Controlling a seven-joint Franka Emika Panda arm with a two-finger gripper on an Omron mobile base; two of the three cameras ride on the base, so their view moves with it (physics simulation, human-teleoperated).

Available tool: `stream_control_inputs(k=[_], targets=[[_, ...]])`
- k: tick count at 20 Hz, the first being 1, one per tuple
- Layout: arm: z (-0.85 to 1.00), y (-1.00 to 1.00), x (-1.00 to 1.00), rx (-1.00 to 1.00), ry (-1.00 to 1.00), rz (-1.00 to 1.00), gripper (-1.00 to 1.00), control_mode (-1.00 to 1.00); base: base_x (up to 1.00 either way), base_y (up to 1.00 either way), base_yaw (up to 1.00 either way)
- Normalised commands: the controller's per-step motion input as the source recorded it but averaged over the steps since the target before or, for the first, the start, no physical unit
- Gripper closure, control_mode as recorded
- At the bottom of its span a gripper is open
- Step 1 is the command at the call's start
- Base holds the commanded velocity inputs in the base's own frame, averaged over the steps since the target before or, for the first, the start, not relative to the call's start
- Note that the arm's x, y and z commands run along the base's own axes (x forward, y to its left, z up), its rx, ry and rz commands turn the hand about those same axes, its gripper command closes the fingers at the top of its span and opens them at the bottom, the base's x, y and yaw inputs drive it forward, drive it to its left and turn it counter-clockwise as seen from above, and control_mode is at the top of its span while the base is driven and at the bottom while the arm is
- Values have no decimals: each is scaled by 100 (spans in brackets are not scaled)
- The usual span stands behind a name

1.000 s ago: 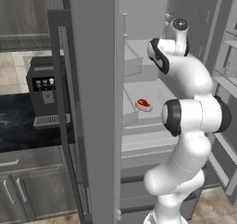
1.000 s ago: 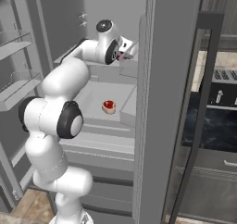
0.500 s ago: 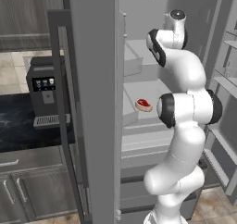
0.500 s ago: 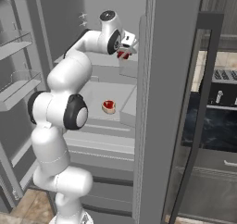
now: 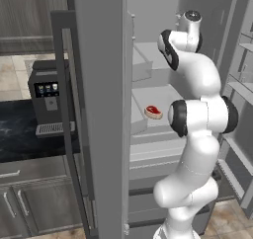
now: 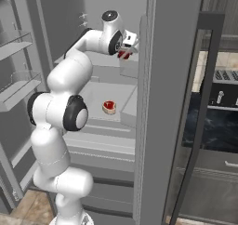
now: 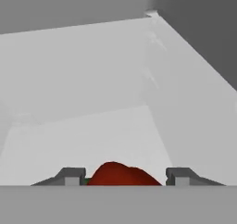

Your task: Place the mayonnaise and mayonnaise from the counter to the top shelf of the fridge. If the existing items in the fridge are on the top shelf, move them to other shelves.

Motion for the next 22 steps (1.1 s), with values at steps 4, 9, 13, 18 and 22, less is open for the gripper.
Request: stream_control_inputs(k=[4, 9, 13, 18, 22], targets=[[8, 14, -27, 0, -18, 0, 100, -100, 0, 0, 0], [38, 15, -74, 0, -24, 0, 100, -100, 0, 0, 0], [51, 17, -100, 0, -23, 3, 100, -100, 0, 0, 0], [36, 36, -100, 0, -19, 6, 100, -100, 0, 0, 0], [21, 77, -100, -3, -9, 10, 100, -100, 0, 0, 0]])
